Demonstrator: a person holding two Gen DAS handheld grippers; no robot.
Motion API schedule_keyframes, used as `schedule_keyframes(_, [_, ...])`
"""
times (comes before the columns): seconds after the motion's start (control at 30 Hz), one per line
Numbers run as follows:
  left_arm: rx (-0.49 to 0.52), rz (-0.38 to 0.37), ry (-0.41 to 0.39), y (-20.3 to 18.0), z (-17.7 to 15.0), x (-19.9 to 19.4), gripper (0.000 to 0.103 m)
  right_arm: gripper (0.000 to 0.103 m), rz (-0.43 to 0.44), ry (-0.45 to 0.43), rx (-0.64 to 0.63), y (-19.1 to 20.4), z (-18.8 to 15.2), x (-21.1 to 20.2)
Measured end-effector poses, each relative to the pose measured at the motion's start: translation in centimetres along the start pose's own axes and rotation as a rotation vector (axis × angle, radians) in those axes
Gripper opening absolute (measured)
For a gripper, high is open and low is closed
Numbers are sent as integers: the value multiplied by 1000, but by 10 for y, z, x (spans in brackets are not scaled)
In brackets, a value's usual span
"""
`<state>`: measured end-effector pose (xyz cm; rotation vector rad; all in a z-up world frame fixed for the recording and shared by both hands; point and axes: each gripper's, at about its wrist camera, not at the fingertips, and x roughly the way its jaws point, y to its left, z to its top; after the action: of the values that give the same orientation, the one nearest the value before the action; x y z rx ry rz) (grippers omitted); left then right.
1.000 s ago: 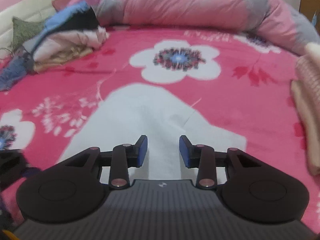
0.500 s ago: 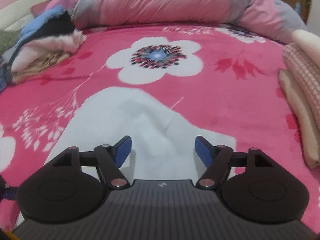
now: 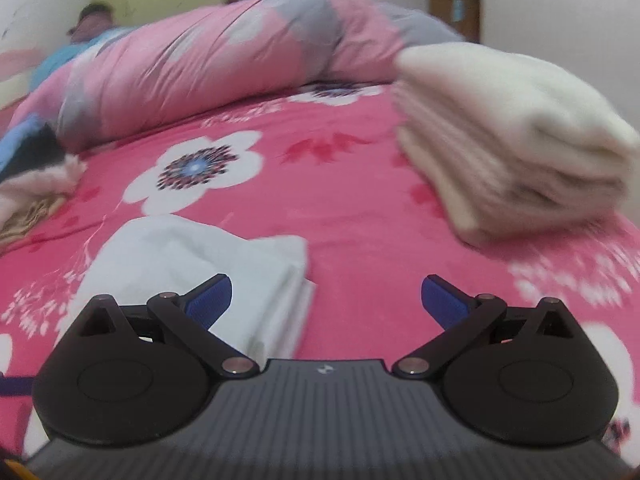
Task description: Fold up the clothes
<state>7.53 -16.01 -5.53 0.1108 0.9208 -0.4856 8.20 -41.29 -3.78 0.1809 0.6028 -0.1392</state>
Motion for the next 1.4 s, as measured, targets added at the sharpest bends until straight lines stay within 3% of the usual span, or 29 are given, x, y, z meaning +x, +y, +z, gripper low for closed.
schedule_keyframes(0.27, [-153, -33, 26, 35, -1, -7, 103, 102, 71, -104, 57, -34, -47, -45])
schedule_keyframes(0.4, [-169, -22, 7, 46, -2, -12, 103, 102, 39, -165, 16, -39, -64, -62])
schedule_keyframes(0.5, [-168, -32, -21, 52, -2, -17, 103, 102, 64, -198, 27, -51, -74, -72])
schedule_keyframes(0.67, [-200, -78, -55, 63, -3, -21, 103, 102, 192, -175, 163, -73, -82, -74])
schedule_keyframes(0.9, [-176, -29, -20, 63, 3, -13, 102, 102, 379, -109, 254, -72, -88, -60])
schedule_keyframes(1.0, [-156, -40, -57, 59, 4, -9, 102, 102, 452, -71, 278, -65, -86, -48])
schedule_keyframes(1.17, [-152, -118, -101, 64, 6, 2, 92, 102, 511, -22, 298, -52, -81, -31])
schedule_keyframes(1.3, [-185, -136, -101, 82, 3, -1, 92, 102, 505, -21, 316, -47, -74, -26])
schedule_keyframes(1.4, [-129, -157, -111, 88, -9, -18, 93, 102, 490, -37, 323, -48, -71, -27])
